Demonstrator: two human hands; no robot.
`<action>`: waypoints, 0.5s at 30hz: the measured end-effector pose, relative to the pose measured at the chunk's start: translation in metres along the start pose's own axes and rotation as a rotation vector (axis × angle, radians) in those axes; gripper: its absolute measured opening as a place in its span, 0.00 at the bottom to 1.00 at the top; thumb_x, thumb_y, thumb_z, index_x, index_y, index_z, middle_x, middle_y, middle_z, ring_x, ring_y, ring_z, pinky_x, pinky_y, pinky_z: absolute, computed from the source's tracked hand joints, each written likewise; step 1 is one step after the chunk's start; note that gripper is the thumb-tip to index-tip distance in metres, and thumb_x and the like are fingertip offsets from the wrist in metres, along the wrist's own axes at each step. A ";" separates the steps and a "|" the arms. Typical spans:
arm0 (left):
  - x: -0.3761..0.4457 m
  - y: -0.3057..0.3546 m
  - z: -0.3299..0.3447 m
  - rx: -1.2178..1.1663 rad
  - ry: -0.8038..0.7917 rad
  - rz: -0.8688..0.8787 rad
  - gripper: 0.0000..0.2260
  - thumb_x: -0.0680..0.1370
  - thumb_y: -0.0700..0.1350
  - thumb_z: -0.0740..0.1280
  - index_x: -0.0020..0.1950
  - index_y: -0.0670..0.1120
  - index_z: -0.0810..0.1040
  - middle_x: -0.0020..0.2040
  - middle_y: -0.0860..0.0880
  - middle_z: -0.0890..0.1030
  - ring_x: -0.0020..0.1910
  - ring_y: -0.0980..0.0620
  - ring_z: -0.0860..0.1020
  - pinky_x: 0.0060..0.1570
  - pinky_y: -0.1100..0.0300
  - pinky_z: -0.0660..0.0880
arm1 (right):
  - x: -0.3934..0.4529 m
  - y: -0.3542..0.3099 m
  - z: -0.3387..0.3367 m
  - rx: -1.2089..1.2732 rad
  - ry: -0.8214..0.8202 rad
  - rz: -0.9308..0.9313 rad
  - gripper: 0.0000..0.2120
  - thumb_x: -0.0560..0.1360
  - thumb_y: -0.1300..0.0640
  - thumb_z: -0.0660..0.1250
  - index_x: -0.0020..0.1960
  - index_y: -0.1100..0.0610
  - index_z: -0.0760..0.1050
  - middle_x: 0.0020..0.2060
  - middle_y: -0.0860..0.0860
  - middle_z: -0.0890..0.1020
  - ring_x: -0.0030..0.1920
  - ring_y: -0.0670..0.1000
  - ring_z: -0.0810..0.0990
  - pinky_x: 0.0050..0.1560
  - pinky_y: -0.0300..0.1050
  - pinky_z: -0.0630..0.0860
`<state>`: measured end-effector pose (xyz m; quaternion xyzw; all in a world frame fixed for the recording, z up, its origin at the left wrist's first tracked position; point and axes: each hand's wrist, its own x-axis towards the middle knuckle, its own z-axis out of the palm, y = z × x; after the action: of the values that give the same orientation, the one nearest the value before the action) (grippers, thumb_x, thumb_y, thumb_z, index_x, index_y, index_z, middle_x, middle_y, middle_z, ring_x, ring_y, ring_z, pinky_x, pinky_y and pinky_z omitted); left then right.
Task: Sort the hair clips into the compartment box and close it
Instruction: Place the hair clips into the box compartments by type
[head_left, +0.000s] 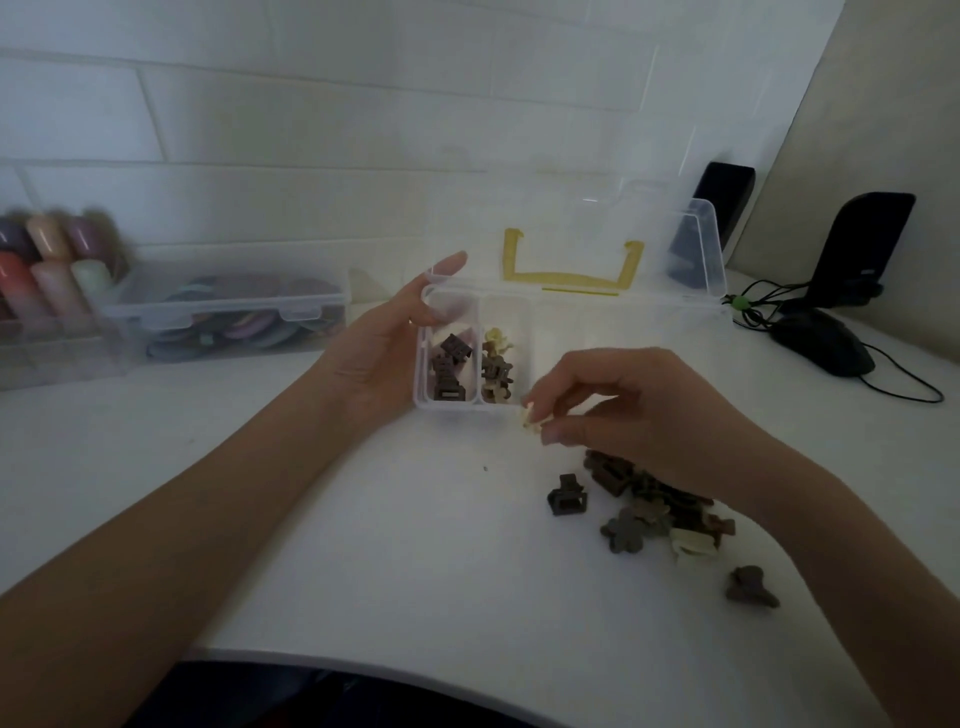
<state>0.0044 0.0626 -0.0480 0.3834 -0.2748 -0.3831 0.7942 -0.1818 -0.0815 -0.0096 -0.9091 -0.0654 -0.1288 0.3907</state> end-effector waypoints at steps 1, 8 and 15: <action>0.000 0.000 0.001 -0.011 0.001 0.001 0.22 0.72 0.38 0.62 0.65 0.52 0.77 0.64 0.43 0.75 0.56 0.45 0.78 0.54 0.49 0.77 | 0.000 0.001 0.003 0.022 0.017 0.002 0.06 0.69 0.63 0.73 0.44 0.54 0.80 0.43 0.47 0.83 0.45 0.45 0.82 0.47 0.40 0.80; 0.001 -0.001 -0.001 -0.004 -0.014 -0.004 0.24 0.68 0.38 0.66 0.64 0.52 0.78 0.64 0.44 0.75 0.57 0.46 0.78 0.53 0.50 0.77 | 0.004 0.003 0.011 0.194 0.169 -0.002 0.13 0.68 0.69 0.72 0.48 0.55 0.74 0.47 0.51 0.81 0.48 0.50 0.83 0.50 0.47 0.81; 0.001 0.000 -0.001 0.024 -0.044 -0.003 0.31 0.61 0.40 0.76 0.63 0.53 0.78 0.68 0.42 0.72 0.60 0.45 0.75 0.57 0.48 0.76 | 0.004 0.008 0.017 0.195 0.278 -0.024 0.13 0.67 0.67 0.74 0.46 0.59 0.73 0.43 0.51 0.81 0.44 0.51 0.83 0.46 0.50 0.81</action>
<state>0.0051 0.0621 -0.0486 0.3849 -0.2964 -0.3890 0.7827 -0.1727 -0.0750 -0.0249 -0.8395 -0.0337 -0.2512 0.4807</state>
